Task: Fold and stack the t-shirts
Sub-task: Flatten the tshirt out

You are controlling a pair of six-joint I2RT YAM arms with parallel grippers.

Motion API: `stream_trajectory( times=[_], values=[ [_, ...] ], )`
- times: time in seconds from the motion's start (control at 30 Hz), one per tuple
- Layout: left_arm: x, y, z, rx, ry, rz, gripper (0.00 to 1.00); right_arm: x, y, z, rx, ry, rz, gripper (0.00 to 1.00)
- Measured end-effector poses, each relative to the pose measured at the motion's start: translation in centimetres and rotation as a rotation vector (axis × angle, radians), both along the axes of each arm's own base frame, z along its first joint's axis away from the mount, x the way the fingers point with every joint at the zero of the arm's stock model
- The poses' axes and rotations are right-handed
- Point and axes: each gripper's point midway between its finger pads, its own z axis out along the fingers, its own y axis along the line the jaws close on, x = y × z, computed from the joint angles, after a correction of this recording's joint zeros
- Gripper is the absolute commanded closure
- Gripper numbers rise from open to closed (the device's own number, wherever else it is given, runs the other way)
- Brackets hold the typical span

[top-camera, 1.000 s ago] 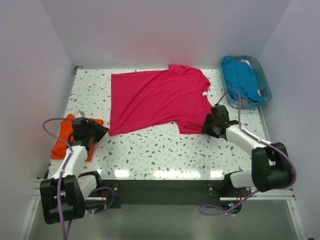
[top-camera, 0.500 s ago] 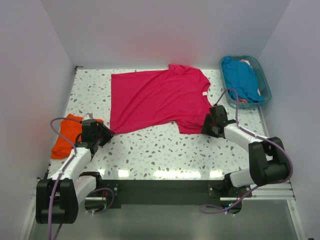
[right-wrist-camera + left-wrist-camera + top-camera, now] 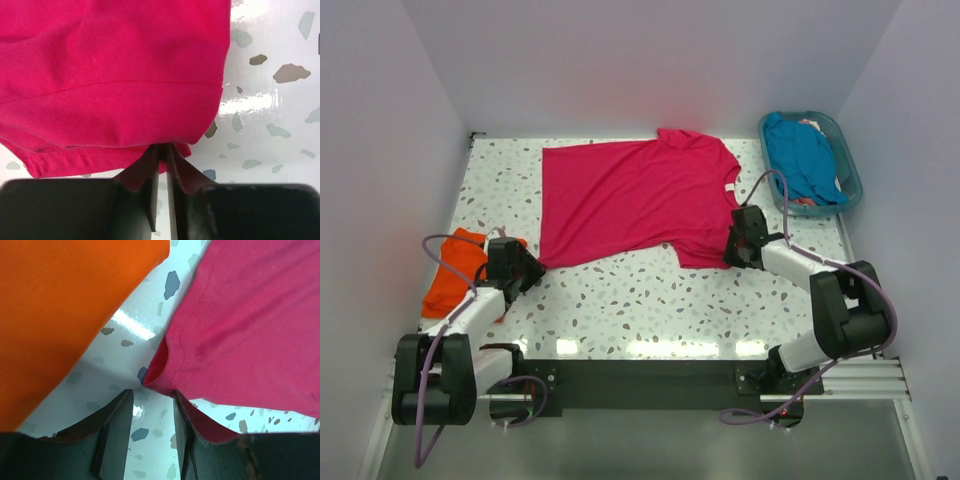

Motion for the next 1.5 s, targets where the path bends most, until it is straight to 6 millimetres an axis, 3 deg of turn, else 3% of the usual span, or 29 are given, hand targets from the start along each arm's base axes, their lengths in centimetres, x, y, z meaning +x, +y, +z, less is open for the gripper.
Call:
stream_trajectory(
  times=[0.07,0.23,0.47,0.7,0.93,1.17,1.37,1.4,1.5],
  values=[
    [0.3,0.0,-0.1,-0.001,-0.007,0.000,0.62,0.0,0.1,0.1,0.004,-0.003,0.000,1.00],
    [1.0,0.0,-0.4,-0.004,-0.016,0.001,0.80,-0.5,0.5,1.8,0.048,-0.041,0.007,1.00],
    [1.1,-0.1,-0.6,-0.005,-0.008,0.000,1.00,-3.6,1.4,5.8,0.170,-0.142,0.032,1.00],
    [1.4,-0.1,0.6,-0.002,-0.018,-0.004,1.00,-7.9,2.1,6.8,0.280,-0.136,0.051,1.00],
    [2.0,0.0,2.7,0.006,-0.060,-0.010,1.00,-10.6,1.7,9.0,0.322,-0.171,0.040,1.00],
    [1.8,0.0,3.1,0.012,-0.057,-0.017,1.00,-11.9,1.6,9.7,0.337,-0.155,0.037,1.00],
    [2.3,-0.2,3.7,0.009,-0.054,-0.031,1.00,-11.5,1.7,9.4,0.322,-0.116,0.033,1.00],
    [2.5,-0.2,3.8,0.008,-0.056,-0.035,0.99,-11.3,1.7,9.5,0.320,-0.112,0.034,1.00],
    [2.9,-0.3,4.1,0.014,-0.059,-0.051,0.69,-10.3,2.0,9.5,0.315,-0.104,0.037,1.00]
  ],
)
